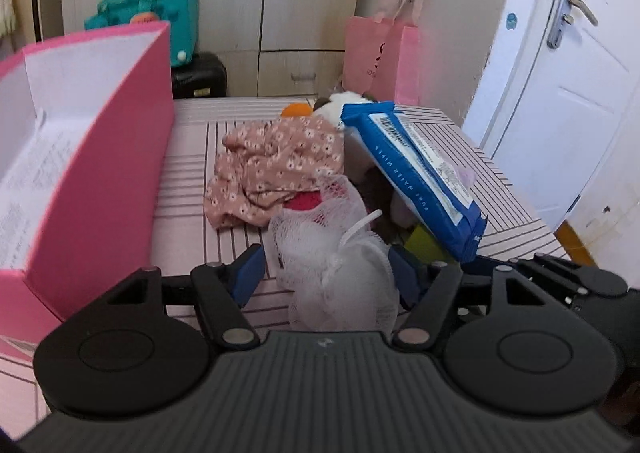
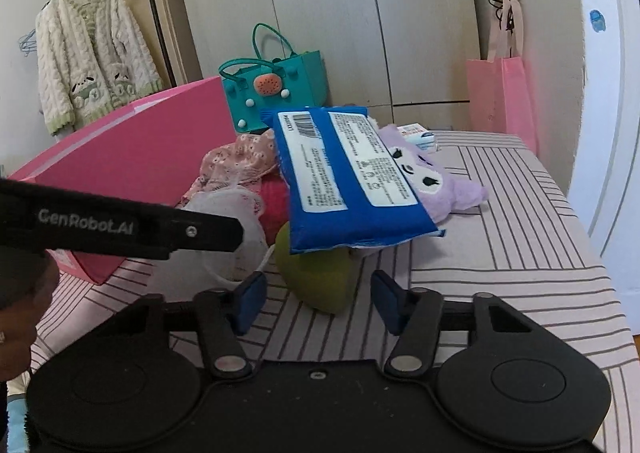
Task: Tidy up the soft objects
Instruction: 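Grasp the white mesh puff with the left gripper while the right gripper grasps the green sponge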
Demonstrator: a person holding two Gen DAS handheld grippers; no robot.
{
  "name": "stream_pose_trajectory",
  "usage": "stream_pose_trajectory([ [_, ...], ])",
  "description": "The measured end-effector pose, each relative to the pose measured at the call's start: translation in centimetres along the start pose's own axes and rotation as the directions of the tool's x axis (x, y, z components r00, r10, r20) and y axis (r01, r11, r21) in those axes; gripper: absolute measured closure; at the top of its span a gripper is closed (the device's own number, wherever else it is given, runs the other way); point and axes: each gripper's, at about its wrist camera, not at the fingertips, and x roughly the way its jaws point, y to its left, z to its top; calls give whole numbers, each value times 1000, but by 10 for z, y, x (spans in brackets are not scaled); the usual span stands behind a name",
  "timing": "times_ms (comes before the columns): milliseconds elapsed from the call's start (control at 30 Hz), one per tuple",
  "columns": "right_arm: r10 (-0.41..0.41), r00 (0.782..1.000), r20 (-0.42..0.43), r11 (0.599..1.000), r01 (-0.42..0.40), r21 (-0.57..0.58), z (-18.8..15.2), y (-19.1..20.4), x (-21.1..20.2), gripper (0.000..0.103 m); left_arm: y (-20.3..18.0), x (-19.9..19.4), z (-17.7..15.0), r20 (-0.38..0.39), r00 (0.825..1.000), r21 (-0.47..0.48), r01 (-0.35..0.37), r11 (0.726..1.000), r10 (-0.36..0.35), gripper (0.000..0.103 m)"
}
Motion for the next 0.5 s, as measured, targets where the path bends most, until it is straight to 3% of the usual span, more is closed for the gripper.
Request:
stream_pose_trajectory([
  [167,-3,1000,25,1000,4,-23,-4,2,1,62,0,15,-6,-46,998,-28,34,999,-35,36],
  [233,-1,999,38,1000,2,-15,-6,1,1,62,2,19,-9,-56,997,-52,43,998,-46,31],
  [400,-22,996,81,999,24,-23,-13,5,0,62,2,19,-13,-31,999,-56,36,998,-38,31],
  [500,-22,997,79,999,24,-28,-12,5,0,62,2,18,-12,-25,999,-66,37,997,-39,39],
])
